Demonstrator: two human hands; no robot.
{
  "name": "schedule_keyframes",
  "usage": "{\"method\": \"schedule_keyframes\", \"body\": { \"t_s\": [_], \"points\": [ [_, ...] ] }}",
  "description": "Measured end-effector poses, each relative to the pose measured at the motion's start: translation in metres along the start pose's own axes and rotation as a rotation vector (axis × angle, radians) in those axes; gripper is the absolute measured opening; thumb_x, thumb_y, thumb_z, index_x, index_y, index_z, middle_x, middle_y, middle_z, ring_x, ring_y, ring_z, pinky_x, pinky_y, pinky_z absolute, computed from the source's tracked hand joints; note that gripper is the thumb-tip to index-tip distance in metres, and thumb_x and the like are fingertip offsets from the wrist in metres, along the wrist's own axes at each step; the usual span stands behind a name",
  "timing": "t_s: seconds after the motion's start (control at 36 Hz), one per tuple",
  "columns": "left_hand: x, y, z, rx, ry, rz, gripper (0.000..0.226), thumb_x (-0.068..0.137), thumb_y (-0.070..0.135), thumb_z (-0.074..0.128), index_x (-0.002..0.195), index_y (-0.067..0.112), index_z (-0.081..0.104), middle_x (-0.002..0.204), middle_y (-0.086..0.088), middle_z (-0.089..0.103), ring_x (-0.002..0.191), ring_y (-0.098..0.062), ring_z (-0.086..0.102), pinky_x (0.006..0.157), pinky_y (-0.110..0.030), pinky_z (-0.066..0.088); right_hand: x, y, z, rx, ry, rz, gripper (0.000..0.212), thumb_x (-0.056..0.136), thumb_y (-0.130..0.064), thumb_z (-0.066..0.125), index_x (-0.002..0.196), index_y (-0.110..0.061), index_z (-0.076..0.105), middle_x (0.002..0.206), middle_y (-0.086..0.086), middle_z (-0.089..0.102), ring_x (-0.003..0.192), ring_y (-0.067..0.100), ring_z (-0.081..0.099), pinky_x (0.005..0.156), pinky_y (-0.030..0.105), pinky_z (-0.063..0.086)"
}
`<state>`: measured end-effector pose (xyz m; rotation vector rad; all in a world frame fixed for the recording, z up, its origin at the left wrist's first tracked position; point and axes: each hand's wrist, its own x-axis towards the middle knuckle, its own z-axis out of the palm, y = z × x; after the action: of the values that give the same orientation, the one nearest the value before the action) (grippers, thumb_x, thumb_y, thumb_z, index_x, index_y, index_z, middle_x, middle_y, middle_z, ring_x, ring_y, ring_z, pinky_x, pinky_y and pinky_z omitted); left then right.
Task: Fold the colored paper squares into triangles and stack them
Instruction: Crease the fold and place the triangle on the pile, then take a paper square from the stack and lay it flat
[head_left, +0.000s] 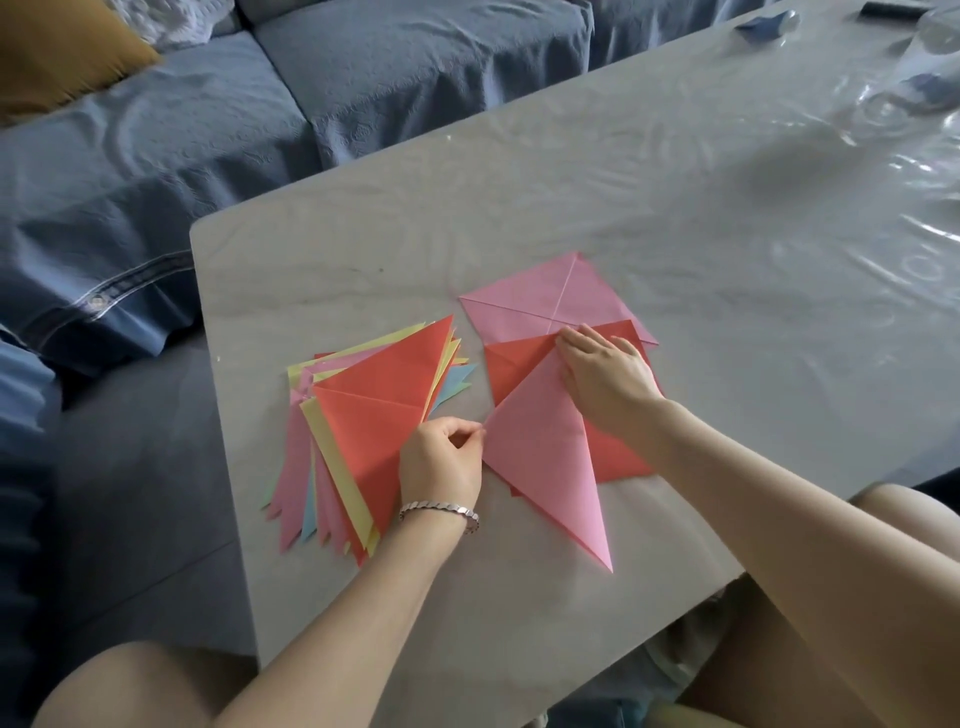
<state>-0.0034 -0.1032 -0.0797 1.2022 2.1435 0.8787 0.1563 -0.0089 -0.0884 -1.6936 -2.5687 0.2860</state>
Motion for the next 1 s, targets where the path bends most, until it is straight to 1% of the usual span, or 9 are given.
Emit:
{"method": "schedule_keyframes", "body": {
  "t_s": [0.36,0.5,0.56,0.61,0.67,0.75,0.81,0.86,1.0],
  "points": [
    [0.000,0.001,0.000,-0.004,-0.002,0.012,0.007,0.079,0.010,0.065,0.078,0.009,0.073,0.081,-0.002,0.071,0.072,-0.016,0.059,0.060,-0.018,0.035,-0.060,0.011,-0.004,0.030,-0.263,-0.142,0.082,0.088,-0.055,0.045,0.149,-0.016,0.007,0.156,-0.005,-0.006,0.141,0.009,-0.013,0.115,0.032,-0.005],
    [0.001,-0.001,0.000,-0.007,-0.004,0.019,0.007,0.079,0.009,0.066,0.077,0.008,0.073,0.080,-0.003,0.071,0.075,-0.018,0.061,0.063,-0.019,0.037,-0.094,0.007,-0.003,-0.041,-0.352,-0.210,0.096,0.081,-0.071,0.035,0.146,-0.016,-0.009,0.141,-0.010,-0.026,0.129,0.003,-0.029,0.114,0.030,-0.014],
    [0.001,-0.002,0.000,-0.009,-0.002,0.022,0.007,0.079,0.008,0.066,0.077,0.008,0.073,0.080,-0.003,0.071,0.075,-0.018,0.061,0.064,-0.020,0.038,-0.104,0.007,0.001,-0.037,-0.347,-0.249,0.113,0.061,-0.089,0.012,0.142,-0.014,-0.014,0.140,-0.010,-0.028,0.127,0.005,-0.034,0.112,0.029,-0.019],
    [0.001,-0.002,0.000,-0.008,0.003,0.022,0.007,0.078,0.008,0.066,0.077,0.008,0.073,0.080,-0.003,0.071,0.073,-0.017,0.059,0.064,-0.020,0.038,-0.112,0.006,0.003,-0.013,-0.354,-0.272,0.121,0.045,-0.092,-0.004,0.137,-0.014,-0.018,0.141,-0.009,-0.029,0.124,0.004,-0.039,0.105,0.023,-0.026],
    [0.000,-0.002,0.000,-0.012,0.006,0.025,0.007,0.078,0.008,0.066,0.076,0.008,0.072,0.079,-0.004,0.071,0.073,-0.019,0.060,0.064,-0.021,0.040,-0.118,0.005,0.002,-0.001,-0.364,-0.274,0.115,0.048,-0.087,0.005,0.135,-0.015,-0.021,0.142,-0.009,-0.029,0.121,0.002,-0.041,0.104,0.022,-0.025],
    [0.000,-0.001,0.000,-0.021,-0.005,0.036,0.008,0.079,0.008,0.065,0.074,0.009,0.071,0.074,-0.001,0.068,0.070,-0.017,0.058,0.062,-0.018,0.036,-0.119,0.003,-0.005,0.065,-0.372,-0.287,0.118,0.055,-0.080,0.039,0.146,-0.018,-0.002,0.144,-0.015,-0.020,0.132,0.000,-0.026,0.111,0.025,-0.014],
    [0.001,0.000,-0.002,-0.047,-0.011,0.044,0.009,0.080,0.008,0.064,0.073,0.011,0.068,0.072,0.002,0.065,0.071,-0.016,0.057,0.063,-0.018,0.036,-0.114,0.006,-0.009,0.228,-0.241,-0.226,0.099,0.057,-0.070,0.061,0.142,-0.026,0.034,0.150,-0.014,0.010,0.140,0.005,0.006,0.111,0.026,0.003],
    [0.002,0.000,-0.007,-0.087,0.018,0.059,0.009,0.081,0.009,0.063,0.073,0.013,0.064,0.068,0.007,0.061,0.071,-0.015,0.057,0.063,-0.019,0.036,-0.108,0.012,-0.014,0.375,-0.045,-0.049,0.082,0.057,-0.065,0.067,0.127,-0.025,0.055,0.140,-0.001,0.040,0.132,0.020,0.034,0.107,0.033,0.024],
    [0.008,0.006,-0.037,-0.138,0.136,0.181,0.010,0.083,0.008,0.062,0.076,0.016,0.060,0.065,0.013,0.056,0.063,-0.010,0.055,0.059,-0.020,0.039,-0.088,0.019,-0.029,0.332,-0.129,0.132,0.089,0.057,-0.056,0.075,0.136,-0.033,0.041,0.140,0.002,0.029,0.132,0.021,0.021,0.109,0.037,0.019]
  ]
}}
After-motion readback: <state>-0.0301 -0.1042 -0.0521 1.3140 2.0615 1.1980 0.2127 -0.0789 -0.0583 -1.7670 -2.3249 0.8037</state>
